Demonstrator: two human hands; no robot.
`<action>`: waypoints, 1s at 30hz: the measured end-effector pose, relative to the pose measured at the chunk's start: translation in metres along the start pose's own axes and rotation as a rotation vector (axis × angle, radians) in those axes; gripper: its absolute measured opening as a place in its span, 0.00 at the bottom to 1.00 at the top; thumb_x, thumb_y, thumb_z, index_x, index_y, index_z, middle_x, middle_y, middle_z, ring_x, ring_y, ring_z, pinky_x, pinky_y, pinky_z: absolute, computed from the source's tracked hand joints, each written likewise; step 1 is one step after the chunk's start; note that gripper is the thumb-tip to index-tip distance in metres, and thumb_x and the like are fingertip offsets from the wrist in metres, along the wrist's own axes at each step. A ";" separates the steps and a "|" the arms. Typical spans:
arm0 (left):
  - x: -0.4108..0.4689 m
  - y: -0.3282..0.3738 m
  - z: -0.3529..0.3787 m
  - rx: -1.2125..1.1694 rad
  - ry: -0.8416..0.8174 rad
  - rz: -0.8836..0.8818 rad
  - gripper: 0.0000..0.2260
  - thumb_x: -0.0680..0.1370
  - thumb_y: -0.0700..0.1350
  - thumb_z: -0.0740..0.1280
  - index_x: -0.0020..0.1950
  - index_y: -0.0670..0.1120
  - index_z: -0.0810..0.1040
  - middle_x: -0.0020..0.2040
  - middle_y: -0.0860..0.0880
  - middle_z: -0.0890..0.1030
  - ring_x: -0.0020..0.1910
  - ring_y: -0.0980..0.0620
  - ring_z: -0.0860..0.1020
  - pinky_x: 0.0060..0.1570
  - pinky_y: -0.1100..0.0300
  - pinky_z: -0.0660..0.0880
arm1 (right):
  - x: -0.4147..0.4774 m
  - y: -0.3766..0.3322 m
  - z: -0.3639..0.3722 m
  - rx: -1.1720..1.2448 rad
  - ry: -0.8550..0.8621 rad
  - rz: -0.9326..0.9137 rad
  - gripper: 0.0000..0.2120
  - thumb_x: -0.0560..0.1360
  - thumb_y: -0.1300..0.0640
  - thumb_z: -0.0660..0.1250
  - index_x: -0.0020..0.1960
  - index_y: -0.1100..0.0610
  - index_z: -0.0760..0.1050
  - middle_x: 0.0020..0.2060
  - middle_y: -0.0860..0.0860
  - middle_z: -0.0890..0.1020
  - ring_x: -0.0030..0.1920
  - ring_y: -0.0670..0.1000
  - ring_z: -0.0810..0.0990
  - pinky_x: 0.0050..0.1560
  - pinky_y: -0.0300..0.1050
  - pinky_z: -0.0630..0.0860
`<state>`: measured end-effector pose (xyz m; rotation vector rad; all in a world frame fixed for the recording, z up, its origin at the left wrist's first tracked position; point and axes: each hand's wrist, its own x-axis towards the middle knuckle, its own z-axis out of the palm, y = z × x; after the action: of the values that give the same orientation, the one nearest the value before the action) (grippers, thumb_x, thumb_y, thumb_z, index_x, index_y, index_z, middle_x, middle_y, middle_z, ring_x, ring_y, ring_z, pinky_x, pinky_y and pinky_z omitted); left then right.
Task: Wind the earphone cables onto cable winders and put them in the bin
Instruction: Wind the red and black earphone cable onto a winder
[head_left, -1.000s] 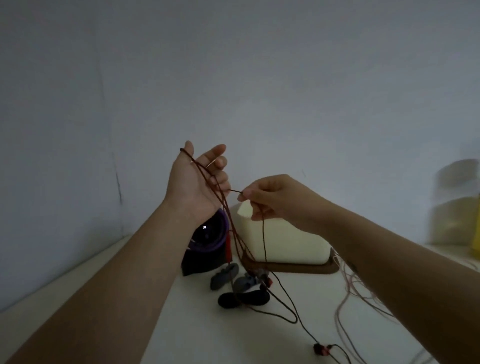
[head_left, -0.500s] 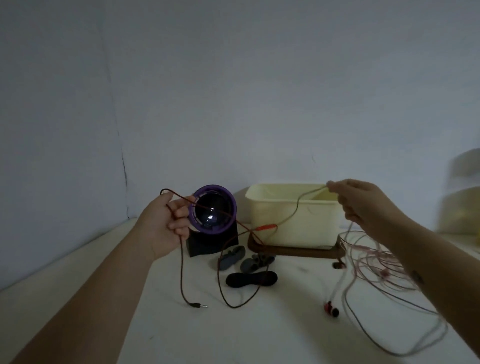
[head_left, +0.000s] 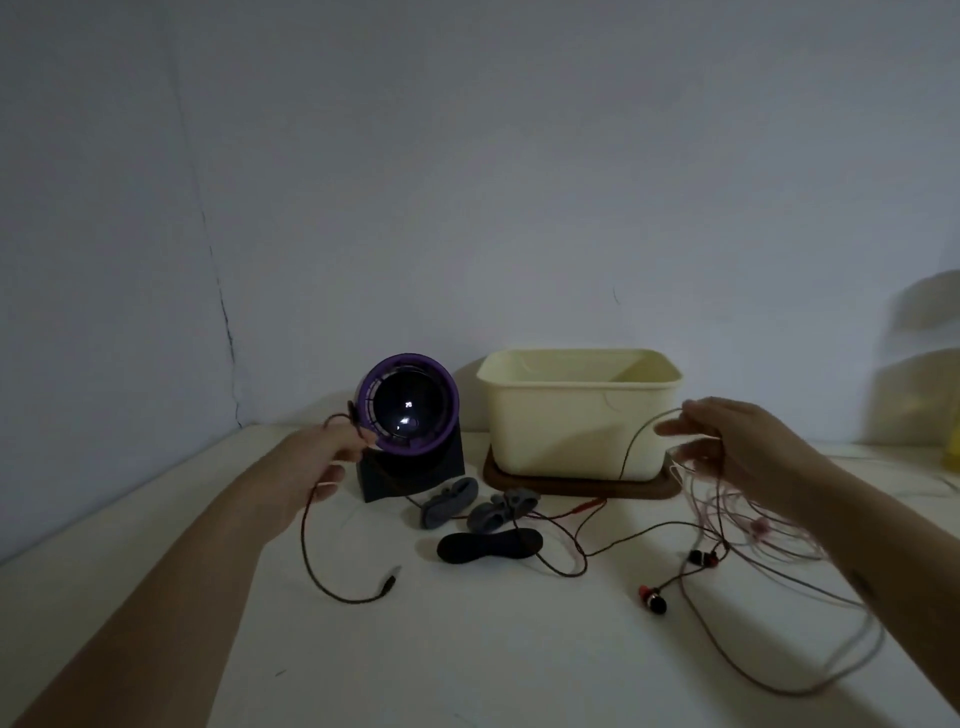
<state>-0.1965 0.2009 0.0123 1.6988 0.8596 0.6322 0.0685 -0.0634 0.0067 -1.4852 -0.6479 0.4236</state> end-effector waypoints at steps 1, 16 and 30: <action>-0.003 0.002 0.002 0.151 -0.062 0.016 0.11 0.71 0.50 0.67 0.52 0.50 0.80 0.48 0.52 0.77 0.44 0.55 0.74 0.44 0.62 0.69 | -0.001 -0.006 0.005 0.084 -0.053 -0.006 0.12 0.82 0.58 0.55 0.44 0.61 0.73 0.45 0.57 0.84 0.34 0.52 0.80 0.36 0.43 0.73; -0.031 0.052 0.099 0.443 -0.499 0.483 0.10 0.79 0.51 0.65 0.60 0.59 0.76 0.56 0.61 0.81 0.57 0.64 0.78 0.62 0.61 0.73 | -0.029 -0.097 0.056 0.405 -0.375 -0.219 0.14 0.81 0.58 0.52 0.40 0.59 0.70 0.46 0.59 0.84 0.45 0.56 0.84 0.41 0.43 0.81; -0.036 0.078 0.074 0.046 -0.278 0.569 0.11 0.81 0.46 0.60 0.49 0.49 0.82 0.28 0.58 0.72 0.32 0.58 0.72 0.54 0.56 0.74 | -0.046 -0.068 -0.003 -0.069 -0.654 0.058 0.13 0.74 0.56 0.63 0.36 0.63 0.78 0.46 0.64 0.82 0.43 0.55 0.83 0.38 0.45 0.79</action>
<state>-0.1430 0.1173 0.0671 2.0287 0.1858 0.7280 0.0262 -0.0989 0.0674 -1.4281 -1.1403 0.9585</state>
